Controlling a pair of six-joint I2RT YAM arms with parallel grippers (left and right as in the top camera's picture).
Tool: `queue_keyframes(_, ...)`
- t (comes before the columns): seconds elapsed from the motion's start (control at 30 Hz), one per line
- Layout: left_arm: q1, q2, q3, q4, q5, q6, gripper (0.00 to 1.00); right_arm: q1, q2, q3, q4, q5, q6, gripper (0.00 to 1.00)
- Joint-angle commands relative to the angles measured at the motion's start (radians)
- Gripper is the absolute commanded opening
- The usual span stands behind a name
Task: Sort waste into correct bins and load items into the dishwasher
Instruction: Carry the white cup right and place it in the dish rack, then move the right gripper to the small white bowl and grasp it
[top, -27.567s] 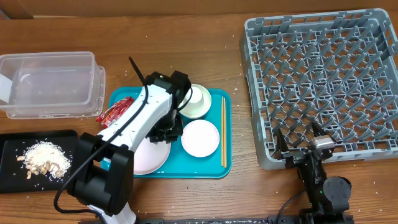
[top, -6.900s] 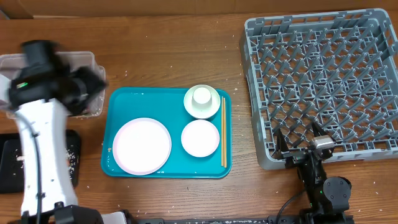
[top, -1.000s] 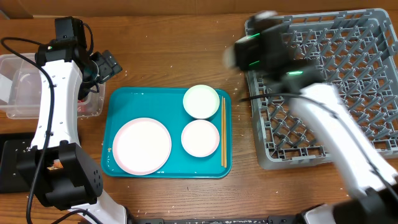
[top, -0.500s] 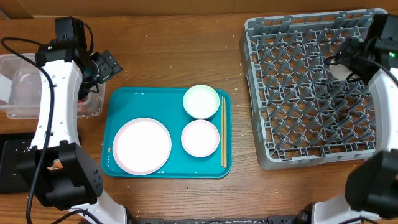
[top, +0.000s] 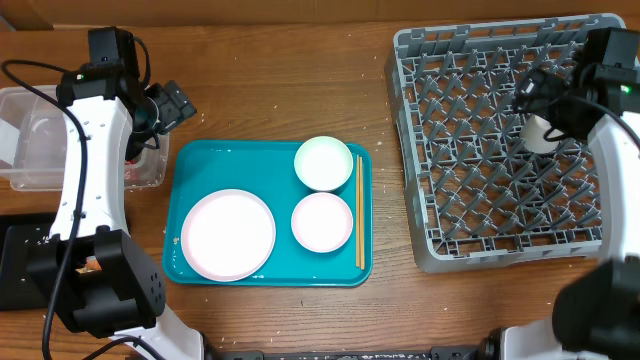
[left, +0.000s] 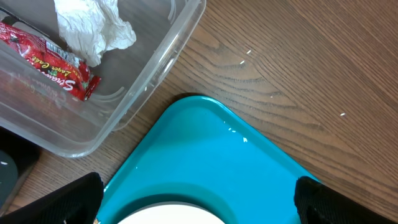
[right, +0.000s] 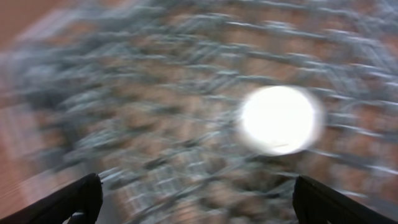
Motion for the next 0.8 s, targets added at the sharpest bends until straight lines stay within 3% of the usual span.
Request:
queue_keyframes(0.0, 0.004, 0.002, 0.018, 0.001, -0.013, 0.004, 1.00, 0.083, -0.122, 0.048, 0.016, -0.383, -0.004, 1.00)
queue_keyframes(0.1, 0.003, 0.002, 0.018, 0.000, -0.013, 0.004, 1.00, 0.223, -0.123, 0.047, 0.032, -0.469, -0.004, 1.00)
queue_keyframes(0.23, 0.004, 0.002, 0.018, 0.001, -0.013, 0.004, 1.00, 0.464, -0.068, 0.028, 0.052, -0.317, -0.003, 0.97)
queue_keyframes(0.47, 0.004, 0.002, 0.018, 0.001, -0.013, 0.004, 1.00, 0.838, 0.171, 0.016, 0.151, -0.052, 0.008, 0.76)
queue_keyframes(0.6, 0.004, 0.002, 0.018, 0.000, -0.013, 0.004, 1.00, 0.935, 0.297, 0.016, 0.186, 0.075, 0.008, 0.73)
queue_keyframes(0.77, 0.003, 0.002, 0.018, 0.001, -0.013, 0.004, 1.00, 0.981, 0.398, 0.016, 0.220, 0.094, 0.007, 0.68)
